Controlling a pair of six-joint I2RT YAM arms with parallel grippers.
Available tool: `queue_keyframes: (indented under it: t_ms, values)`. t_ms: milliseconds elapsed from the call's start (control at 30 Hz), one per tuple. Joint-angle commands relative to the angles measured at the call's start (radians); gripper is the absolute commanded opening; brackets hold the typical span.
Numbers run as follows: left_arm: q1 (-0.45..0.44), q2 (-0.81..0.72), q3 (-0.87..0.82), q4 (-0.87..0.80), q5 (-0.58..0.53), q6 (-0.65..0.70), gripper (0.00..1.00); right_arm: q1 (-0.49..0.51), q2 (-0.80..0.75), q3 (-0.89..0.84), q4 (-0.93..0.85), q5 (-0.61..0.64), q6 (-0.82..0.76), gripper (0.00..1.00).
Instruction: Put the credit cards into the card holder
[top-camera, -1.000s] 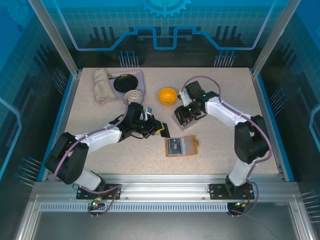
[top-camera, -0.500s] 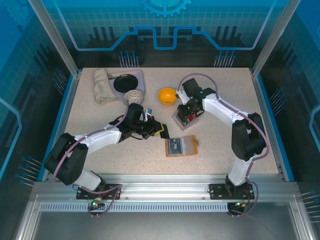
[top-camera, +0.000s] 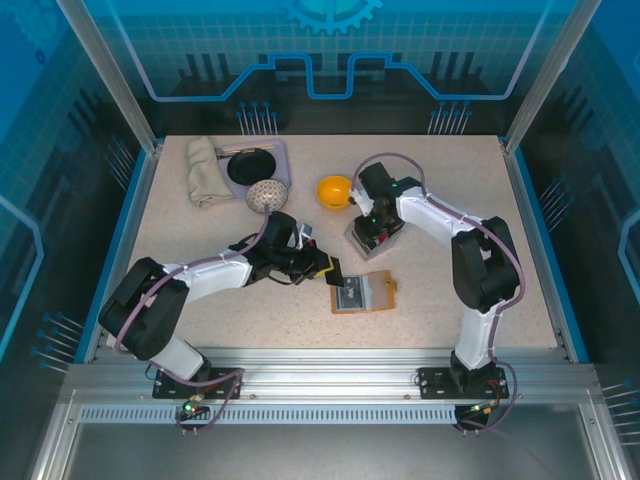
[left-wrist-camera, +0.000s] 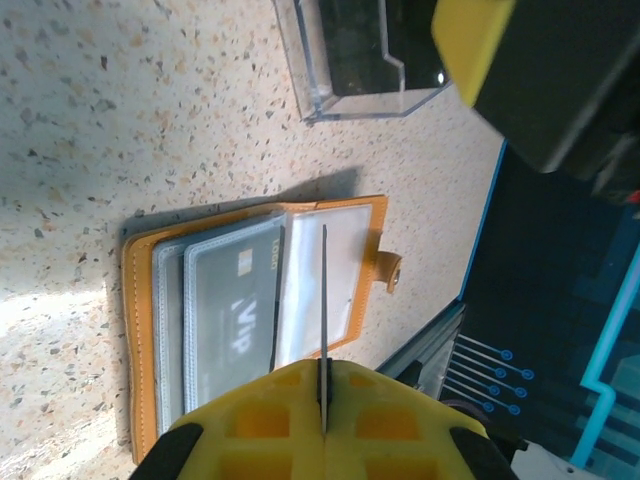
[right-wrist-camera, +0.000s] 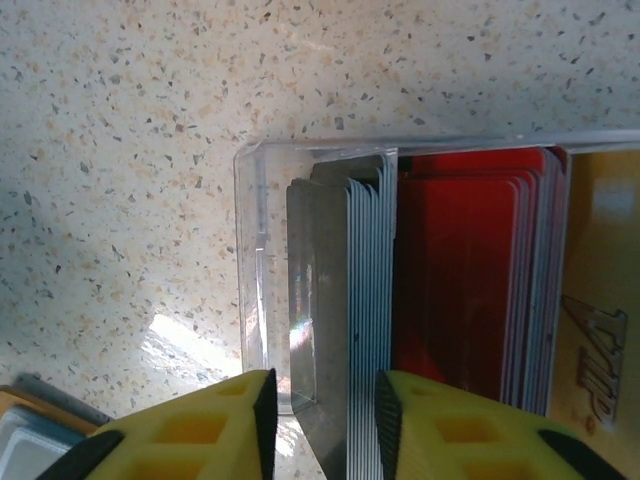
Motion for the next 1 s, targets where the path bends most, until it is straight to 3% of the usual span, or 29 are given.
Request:
queue_keyframes:
  t_ms: [0,100,267,533,800,967]
  values:
    - [-0.025,0.034,0.04,0.041,-0.002,0.039,0.0,-0.007,-0.114,-0.061,-0.017,0.017,0.071,0.38]
    - [-0.056,0.074,0.065,0.066,-0.003,0.045,0.0,-0.045,-0.199,-0.149,-0.015,-0.026,0.145,0.43]
    - [-0.125,0.14,0.128,0.025,-0.039,0.093,0.0,-0.097,-0.322,-0.321,0.001,-0.216,0.223,0.56]
    - [-0.171,0.21,0.14,0.017,-0.088,0.101,0.0,-0.092,-0.357,-0.483,0.043,-0.283,0.272,0.64]
    - [-0.194,0.242,0.12,0.054,-0.129,0.093,0.0,-0.089,-0.285,-0.543,0.125,-0.352,0.286,0.64]
    - [-0.2,0.282,0.131,0.065,-0.155,0.081,0.0,-0.09,-0.236,-0.574,0.142,-0.312,0.306,0.5]
